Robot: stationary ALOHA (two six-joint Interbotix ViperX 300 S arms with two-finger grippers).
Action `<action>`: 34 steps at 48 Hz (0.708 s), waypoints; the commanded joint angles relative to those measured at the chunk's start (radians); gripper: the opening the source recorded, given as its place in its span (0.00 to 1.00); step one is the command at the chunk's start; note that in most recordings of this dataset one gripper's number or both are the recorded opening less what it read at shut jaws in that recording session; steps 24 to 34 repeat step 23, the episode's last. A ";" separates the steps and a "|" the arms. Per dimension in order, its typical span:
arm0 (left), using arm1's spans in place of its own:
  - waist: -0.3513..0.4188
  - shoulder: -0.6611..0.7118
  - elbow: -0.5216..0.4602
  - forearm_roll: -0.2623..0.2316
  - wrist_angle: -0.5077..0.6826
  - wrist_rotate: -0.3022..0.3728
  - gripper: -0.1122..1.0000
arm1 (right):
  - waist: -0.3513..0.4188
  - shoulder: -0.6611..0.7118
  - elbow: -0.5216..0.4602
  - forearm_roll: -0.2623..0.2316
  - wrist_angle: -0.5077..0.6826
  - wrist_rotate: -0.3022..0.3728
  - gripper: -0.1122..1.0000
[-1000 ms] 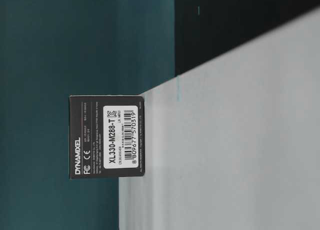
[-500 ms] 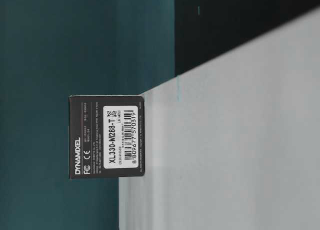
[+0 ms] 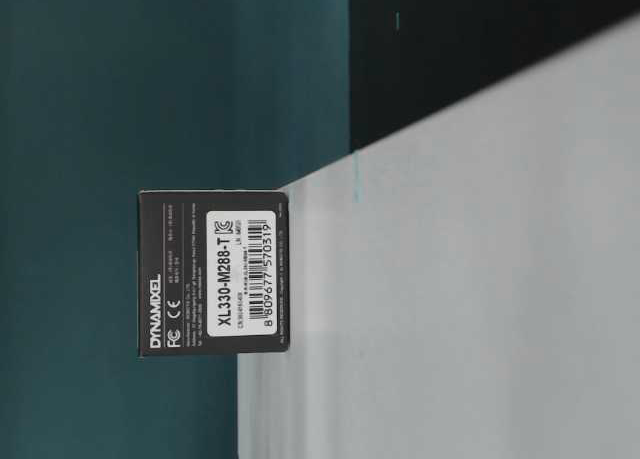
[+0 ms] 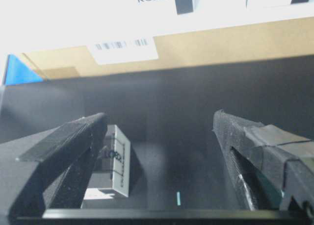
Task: Place the box from the black base onto the white base.
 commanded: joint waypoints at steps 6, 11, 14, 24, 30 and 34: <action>-0.006 0.005 -0.015 0.002 -0.009 0.003 0.06 | 0.002 0.005 -0.006 0.002 -0.008 0.000 0.99; -0.009 0.005 -0.015 0.002 -0.009 0.003 0.06 | 0.005 0.005 -0.006 0.002 -0.006 0.000 0.99; -0.009 0.005 -0.015 0.002 -0.009 0.003 0.06 | 0.006 0.006 -0.006 0.003 -0.006 0.000 0.99; -0.014 0.005 -0.015 0.002 -0.009 0.002 0.06 | 0.012 0.006 -0.005 0.002 -0.006 0.000 0.99; -0.014 0.005 -0.015 0.002 -0.009 0.002 0.06 | 0.012 0.006 -0.005 0.002 -0.006 0.000 0.99; -0.014 0.005 -0.015 0.002 -0.009 0.002 0.06 | 0.012 0.006 -0.005 0.002 -0.006 0.000 0.99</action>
